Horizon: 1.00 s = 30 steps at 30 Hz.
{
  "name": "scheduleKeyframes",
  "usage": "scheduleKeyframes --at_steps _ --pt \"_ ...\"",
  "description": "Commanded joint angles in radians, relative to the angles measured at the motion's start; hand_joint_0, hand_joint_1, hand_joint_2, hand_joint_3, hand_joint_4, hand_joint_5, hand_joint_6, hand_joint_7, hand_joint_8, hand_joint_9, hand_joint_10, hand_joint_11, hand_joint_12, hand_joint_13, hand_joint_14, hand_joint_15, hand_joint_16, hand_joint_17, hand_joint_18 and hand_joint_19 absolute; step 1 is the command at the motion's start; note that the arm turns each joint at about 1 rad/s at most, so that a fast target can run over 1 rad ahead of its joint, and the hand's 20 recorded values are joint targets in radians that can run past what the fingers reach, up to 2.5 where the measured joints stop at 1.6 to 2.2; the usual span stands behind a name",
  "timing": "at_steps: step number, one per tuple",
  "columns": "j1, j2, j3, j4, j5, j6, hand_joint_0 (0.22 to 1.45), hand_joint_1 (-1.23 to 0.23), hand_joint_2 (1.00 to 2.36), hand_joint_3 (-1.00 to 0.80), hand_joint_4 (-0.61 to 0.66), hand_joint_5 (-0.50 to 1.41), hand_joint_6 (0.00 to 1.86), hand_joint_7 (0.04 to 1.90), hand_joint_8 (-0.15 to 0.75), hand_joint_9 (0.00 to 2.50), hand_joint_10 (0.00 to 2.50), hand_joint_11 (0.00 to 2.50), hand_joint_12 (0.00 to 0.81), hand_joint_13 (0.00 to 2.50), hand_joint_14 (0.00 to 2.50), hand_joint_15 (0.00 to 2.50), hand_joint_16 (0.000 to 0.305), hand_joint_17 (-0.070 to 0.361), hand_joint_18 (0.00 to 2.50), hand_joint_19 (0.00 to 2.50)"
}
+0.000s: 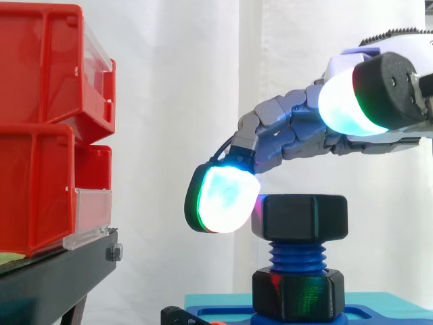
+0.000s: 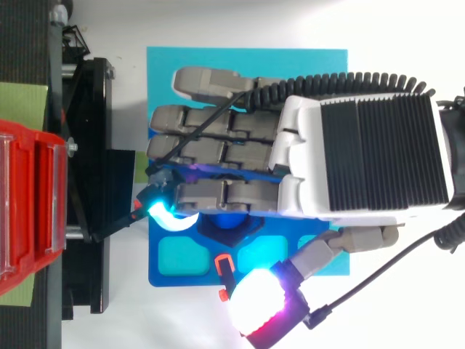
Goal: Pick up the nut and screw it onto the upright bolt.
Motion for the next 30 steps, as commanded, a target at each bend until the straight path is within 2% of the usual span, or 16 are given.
scheduleKeyframes --at_steps 1,8,12,17,24,30 --pt "-0.009 -0.001 -0.001 -0.004 -0.011 0.0 0.45 -0.2 1.0 -0.5 0.32 -0.09 0.5 0.84 0.264 0.49 0.0 0.0 0.233 0.24 0.0 0.0 0.028 0.064 0.2 0.0" --pt "-0.021 0.001 -0.001 -0.002 -0.031 -0.005 0.46 -0.2 1.0 -0.5 0.35 -0.06 0.5 0.95 0.263 0.59 0.0 0.0 0.219 0.32 0.0 0.0 0.027 0.061 0.27 0.0" --pt "-0.036 0.001 0.001 -0.001 -0.038 -0.009 0.46 -0.2 1.0 -0.5 0.35 -0.03 0.5 1.04 0.26 0.65 0.0 0.0 0.21 0.36 0.0 0.0 0.026 0.059 0.3 0.0" --pt "-0.052 0.001 0.001 -0.002 -0.057 -0.023 0.48 -0.2 1.0 -0.5 0.29 0.02 0.5 1.21 0.247 0.75 0.0 0.0 0.198 0.42 0.0 0.0 0.025 0.057 0.35 0.0" --pt "-0.072 0.001 0.001 -0.001 -0.072 -0.034 0.49 -0.21 1.0 -0.5 0.25 0.05 0.5 1.31 0.235 0.89 0.0 0.0 0.192 0.5 0.0 0.0 0.024 0.054 0.39 0.0" --pt "-0.087 0.002 0.001 0.002 -0.092 -0.035 0.5 -0.23 1.0 -0.5 0.19 0.08 0.5 1.39 0.213 1.22 0.0 0.0 0.174 0.69 0.0 0.0 0.022 0.05 0.46 0.0"
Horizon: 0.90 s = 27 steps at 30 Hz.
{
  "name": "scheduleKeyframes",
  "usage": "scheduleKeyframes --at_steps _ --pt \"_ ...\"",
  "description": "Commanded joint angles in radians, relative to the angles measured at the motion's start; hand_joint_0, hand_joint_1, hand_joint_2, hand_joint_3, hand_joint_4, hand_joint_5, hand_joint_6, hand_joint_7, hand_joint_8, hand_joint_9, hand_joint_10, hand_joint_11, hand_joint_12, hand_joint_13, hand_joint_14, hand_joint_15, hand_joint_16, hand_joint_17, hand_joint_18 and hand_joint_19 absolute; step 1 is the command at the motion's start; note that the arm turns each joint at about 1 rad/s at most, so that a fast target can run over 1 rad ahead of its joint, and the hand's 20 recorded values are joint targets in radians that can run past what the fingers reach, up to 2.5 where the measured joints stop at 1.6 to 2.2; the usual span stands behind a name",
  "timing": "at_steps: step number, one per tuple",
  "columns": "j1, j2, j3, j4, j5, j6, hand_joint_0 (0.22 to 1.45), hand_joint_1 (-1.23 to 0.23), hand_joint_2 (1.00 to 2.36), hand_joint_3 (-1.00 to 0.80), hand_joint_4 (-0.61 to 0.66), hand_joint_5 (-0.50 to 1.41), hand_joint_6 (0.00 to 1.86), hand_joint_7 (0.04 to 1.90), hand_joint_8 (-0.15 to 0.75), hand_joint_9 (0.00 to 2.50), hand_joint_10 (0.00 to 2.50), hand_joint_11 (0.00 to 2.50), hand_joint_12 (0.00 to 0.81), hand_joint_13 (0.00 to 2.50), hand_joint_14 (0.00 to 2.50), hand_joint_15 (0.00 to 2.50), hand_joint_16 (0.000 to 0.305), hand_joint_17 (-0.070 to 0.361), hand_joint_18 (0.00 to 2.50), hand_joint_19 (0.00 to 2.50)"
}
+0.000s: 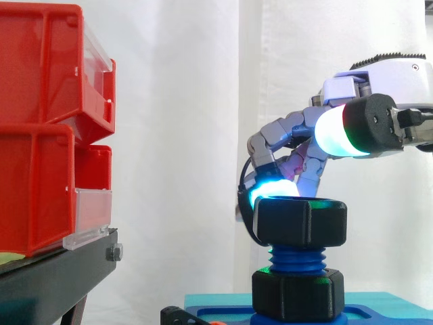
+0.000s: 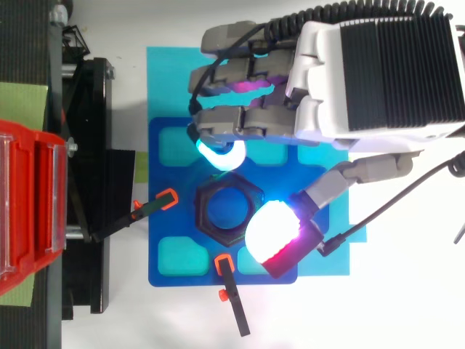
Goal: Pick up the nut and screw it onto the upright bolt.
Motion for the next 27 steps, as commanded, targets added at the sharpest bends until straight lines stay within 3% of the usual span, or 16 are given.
scheduleKeyframes --at_steps 1,7,9,11,12,14,16,19,23,27 --pt "-0.01 0.0 -0.001 0.001 -0.012 -0.001 0.5 -0.23 1.0 -0.5 0.19 0.09 0.5 1.39 0.2 1.27 0.0 0.0 0.166 0.71 0.0 0.0 0.021 0.048 0.48 0.0" --pt "-0.024 0.001 -0.001 -0.003 -0.024 -0.001 0.5 -0.22 1.0 -0.5 0.16 0.1 0.5 1.44 0.178 1.49 0.0 0.0 0.148 0.82 0.0 0.0 0.019 0.044 0.56 0.0" --pt "-0.026 0.001 0.006 -0.003 -0.028 -0.001 0.49 -0.19 1.0 -0.5 0.17 0.07 0.5 1.33 0.211 1.4 0.0 0.0 0.17 0.78 0.0 0.0 0.021 0.048 0.5 0.0" --pt "-0.029 0.0 0.013 -0.005 -0.033 0.001 0.47 -0.16 1.0 -0.5 0.27 -0.02 0.51 1.04 0.263 1.16 0.0 0.0 0.227 0.65 0.0 0.0 0.026 0.058 0.4 0.0" --pt "-0.03 0.001 0.023 -0.006 -0.038 0.001 0.46 -0.16 1.0 -0.5 0.29 -0.04 0.5 0.99 0.273 1.12 0.0 0.0 0.243 0.63 0.0 0.0 0.028 0.062 0.38 0.0" --pt "-0.032 0.001 0.028 -0.008 -0.039 0.001 0.45 -0.16 1.0 -0.5 0.25 -0.11 0.5 0.84 0.294 0.94 0.0 0.0 0.302 0.53 0.0 0.0 0.036 0.082 0.3 0.0" --pt "-0.035 0.0 0.102 -0.064 -0.064 -0.01 0.44 -0.16 1.0 -0.5 0.22 -0.14 0.5 0.75 0.295 0.83 0.0 0.0 0.32 0.47 0.0 0.0 0.039 0.088 0.25 0.0" --pt "-0.04 0.001 0.134 -0.092 -0.074 -0.026 0.43 -0.17 1.0 -0.5 0.18 -0.18 0.5 0.66 0.284 0.67 0.0 0.0 0.353 0.35 0.0 0.0 0.044 0.099 0.13 0.0" --pt "-0.041 0.0 0.152 -0.103 -0.081 -0.044 0.43 -0.17 1.0 -0.5 0.16 -0.19 0.5 0.63 0.276 0.53 0.0 0.0 0.383 0.21 0.0 0.0 0.052 0.116 0.0 0.0" --pt "-0.027 0.0 0.154 -0.109 -0.073 -0.055 0.42 -0.17 1.0 -0.5 0.16 -0.19 0.5 0.62 0.268 0.45 0.0 0.0 0.387 0.14 0.0 0.0 0.054 0.121 0.0 0.0"
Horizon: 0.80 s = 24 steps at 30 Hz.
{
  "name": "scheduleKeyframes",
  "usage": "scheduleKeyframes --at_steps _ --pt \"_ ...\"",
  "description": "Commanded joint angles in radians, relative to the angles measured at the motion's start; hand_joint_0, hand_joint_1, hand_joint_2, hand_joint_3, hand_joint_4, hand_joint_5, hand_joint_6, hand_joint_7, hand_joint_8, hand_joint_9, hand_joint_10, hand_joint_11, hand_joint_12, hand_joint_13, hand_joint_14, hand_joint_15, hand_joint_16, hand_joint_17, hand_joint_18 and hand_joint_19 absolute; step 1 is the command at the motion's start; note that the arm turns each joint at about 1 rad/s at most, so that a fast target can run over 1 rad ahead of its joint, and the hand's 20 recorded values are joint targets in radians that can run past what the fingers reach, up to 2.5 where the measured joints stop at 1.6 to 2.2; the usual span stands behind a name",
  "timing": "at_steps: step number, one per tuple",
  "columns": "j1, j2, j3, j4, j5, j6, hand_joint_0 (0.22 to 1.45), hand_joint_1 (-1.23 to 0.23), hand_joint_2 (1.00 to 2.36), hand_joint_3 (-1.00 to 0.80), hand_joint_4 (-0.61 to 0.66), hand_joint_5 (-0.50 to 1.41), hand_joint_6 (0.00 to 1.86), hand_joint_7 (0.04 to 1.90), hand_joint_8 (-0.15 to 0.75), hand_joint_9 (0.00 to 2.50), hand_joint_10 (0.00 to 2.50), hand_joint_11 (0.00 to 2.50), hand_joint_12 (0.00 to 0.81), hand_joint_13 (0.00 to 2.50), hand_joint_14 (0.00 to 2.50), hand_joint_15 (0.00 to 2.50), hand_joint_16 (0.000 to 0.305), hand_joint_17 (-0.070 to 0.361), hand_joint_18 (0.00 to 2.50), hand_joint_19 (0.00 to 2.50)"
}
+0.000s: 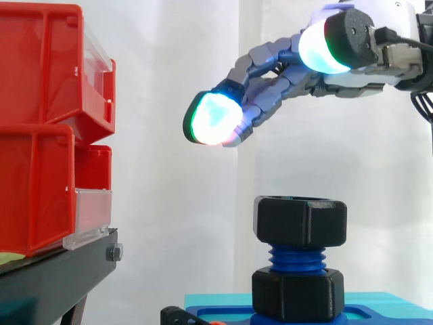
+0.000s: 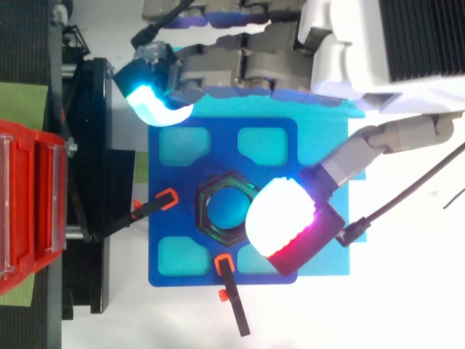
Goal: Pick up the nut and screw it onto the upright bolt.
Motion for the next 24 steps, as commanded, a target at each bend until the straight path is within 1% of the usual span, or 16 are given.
scheduleKeyframes --at_steps 1,2,3,4,6,7,9,10,12,14,15,19,24 --pt "0.012 0.0 0.002 -0.005 0.005 -0.009 0.42 -0.17 1.0 -0.5 0.16 -0.19 0.5 0.62 0.264 0.43 0.0 0.0 0.389 0.12 0.0 0.0 0.054 0.122 0.0 0.0" --pt "0.017 0.0 0.002 -0.005 0.008 -0.009 0.42 -0.17 1.0 -0.5 0.15 -0.2 0.5 0.62 0.259 0.38 0.0 0.0 0.393 0.1 0.0 0.0 0.055 0.124 0.0 0.0" --pt "0.017 0.0 0.002 -0.005 0.008 -0.009 0.42 -0.17 1.0 -0.5 0.15 -0.2 0.5 0.62 0.26 0.38 0.0 0.0 0.393 0.09 0.0 0.0 0.055 0.124 0.0 0.0" --pt "0.024 -0.003 0.002 -0.005 0.016 -0.009 0.42 -0.18 1.0 -0.5 0.14 -0.2 0.5 0.61 0.259 0.35 0.0 0.0 0.394 0.07 0.0 0.0 0.055 0.124 0.0 0.0" --pt "0.029 -0.009 0.002 -0.003 0.022 -0.007 0.41 -0.16 1.0 -0.5 0.14 -0.21 0.5 0.61 0.254 0.3 0.0 0.0 0.39 0.01 0.0 0.0 0.056 0.127 0.0 0.0" --pt "0.035 -0.011 0.002 0.0 0.026 -0.006 0.41 -0.16 1.0 -0.5 0.14 -0.21 0.5 0.6 0.255 0.26 0.0 0.0 0.393 0.01 0.0 0.0 0.056 0.127 0.0 0.0" --pt "0.041 -0.028 0.001 0.001 0.026 -0.001 0.41 -0.16 1.0 -0.5 0.14 -0.21 0.5 0.6 0.25 0.24 0.0 0.0 0.392 0.0 0.0 0.0 0.056 0.127 0.0 0.0" --pt "0.044 -0.028 0.001 0.003 0.025 0.002 0.41 -0.16 1.0 -0.5 0.13 -0.21 0.5 0.6 0.247 0.23 0.0 0.0 0.392 0.0 0.0 0.0 0.056 0.127 0.0 0.0" --pt "0.047 -0.04 0.001 0.01 0.025 0.01 0.41 -0.16 1.0 -0.5 0.14 -0.21 0.5 0.6 0.246 0.22 0.0 0.0 0.393 0.0 0.0 0.0 0.057 0.127 0.0 0.0" --pt "0.051 -0.04 0.001 0.015 0.025 0.014 0.41 -0.16 1.0 -0.5 0.14 -0.21 0.5 0.6 0.247 0.22 0.0 0.0 0.393 0.0 0.0 0.0 0.057 0.128 0.0 0.0" --pt "0.054 -0.051 0.001 0.021 0.026 0.02 0.41 -0.16 1.0 -0.5 0.14 -0.21 0.5 0.6 0.251 0.24 0.0 0.0 0.393 0.0 0.0 0.0 0.057 0.129 0.0 0.0" --pt "0.06 -0.051 0.001 0.024 0.026 0.028 0.41 -0.15 1.0 -0.5 0.14 -0.21 0.5 0.61 0.252 0.24 0.0 0.0 0.393 0.0 0.0 0.0 0.058 0.13 0.0 0.0" --pt "0.067 -0.052 -0.01 0.021 0.028 0.028 0.41 -0.15 1.0 -0.5 0.14 -0.2 0.5 0.61 0.255 0.26 0.0 0.0 0.395 0.0 0.0 0.0 0.058 0.13 0.0 0.0"
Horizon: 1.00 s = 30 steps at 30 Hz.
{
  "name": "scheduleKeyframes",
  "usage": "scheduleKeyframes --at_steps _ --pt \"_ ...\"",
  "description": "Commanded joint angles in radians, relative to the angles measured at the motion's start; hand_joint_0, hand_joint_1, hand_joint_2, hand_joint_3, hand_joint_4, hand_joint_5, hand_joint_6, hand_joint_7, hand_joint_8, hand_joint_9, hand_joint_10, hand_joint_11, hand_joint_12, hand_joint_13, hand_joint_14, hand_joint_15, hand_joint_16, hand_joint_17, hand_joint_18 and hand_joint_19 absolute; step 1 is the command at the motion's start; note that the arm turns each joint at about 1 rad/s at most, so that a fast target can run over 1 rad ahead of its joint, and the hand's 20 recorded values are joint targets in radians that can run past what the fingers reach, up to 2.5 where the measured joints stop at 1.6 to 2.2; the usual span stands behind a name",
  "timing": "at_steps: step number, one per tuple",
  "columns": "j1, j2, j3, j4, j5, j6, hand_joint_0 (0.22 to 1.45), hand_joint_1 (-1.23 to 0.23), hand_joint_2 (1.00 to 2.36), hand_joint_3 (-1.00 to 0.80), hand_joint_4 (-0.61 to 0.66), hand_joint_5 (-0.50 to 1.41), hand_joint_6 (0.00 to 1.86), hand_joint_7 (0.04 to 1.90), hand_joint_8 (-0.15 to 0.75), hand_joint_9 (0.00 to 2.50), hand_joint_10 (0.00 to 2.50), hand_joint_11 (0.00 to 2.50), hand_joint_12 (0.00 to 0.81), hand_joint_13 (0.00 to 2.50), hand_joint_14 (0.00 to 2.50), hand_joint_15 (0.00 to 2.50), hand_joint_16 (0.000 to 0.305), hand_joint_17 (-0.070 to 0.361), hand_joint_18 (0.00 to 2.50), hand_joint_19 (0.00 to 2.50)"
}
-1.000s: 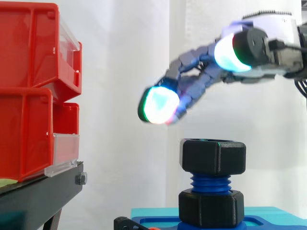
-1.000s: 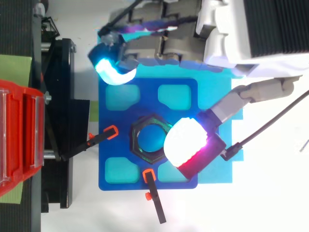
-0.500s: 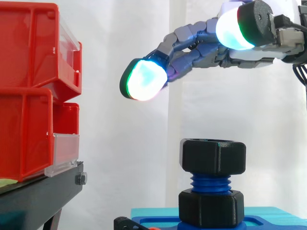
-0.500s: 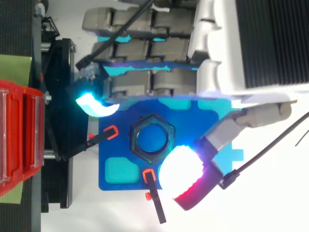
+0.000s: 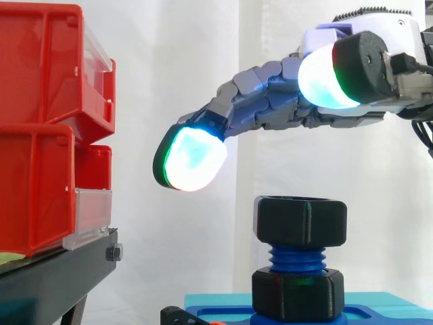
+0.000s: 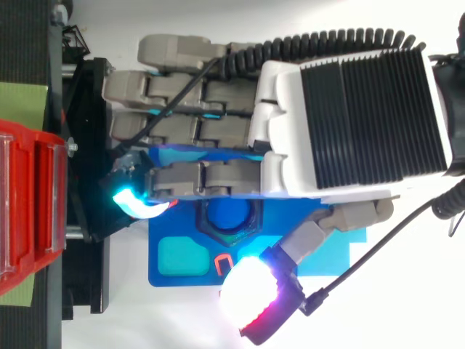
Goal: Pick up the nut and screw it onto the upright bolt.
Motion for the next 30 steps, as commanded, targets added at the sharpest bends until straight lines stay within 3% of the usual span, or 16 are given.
scheduleKeyframes --at_steps 1,19,24,30 --pt "0.005 -0.001 -0.004 -0.002 0.0 0.001 0.41 -0.15 1.0 -0.5 0.15 -0.2 0.5 0.61 0.256 0.26 0.0 0.0 0.395 0.0 0.0 0.0 0.058 0.13 0.0 0.0" --pt "0.01 0.001 -0.008 -0.025 -0.004 0.001 0.42 -0.16 1.0 -0.5 0.19 -0.17 0.5 0.65 0.276 0.41 0.0 0.0 0.387 0.13 0.0 0.0 0.054 0.122 0.0 0.0" --pt "0.008 -0.001 -0.045 -0.017 -0.007 0.001 0.42 -0.16 1.0 -0.5 0.19 -0.17 0.5 0.64 0.275 0.43 0.0 0.0 0.383 0.15 0.0 0.0 0.053 0.119 0.0 0.0" --pt "0.003 0.001 -0.048 -0.005 -0.01 0.013 0.43 -0.16 1.0 -0.5 0.23 -0.15 0.5 0.65 0.28 0.51 0.0 0.0 0.372 0.23 0.0 0.0 0.05 0.112 0.0 0.0"
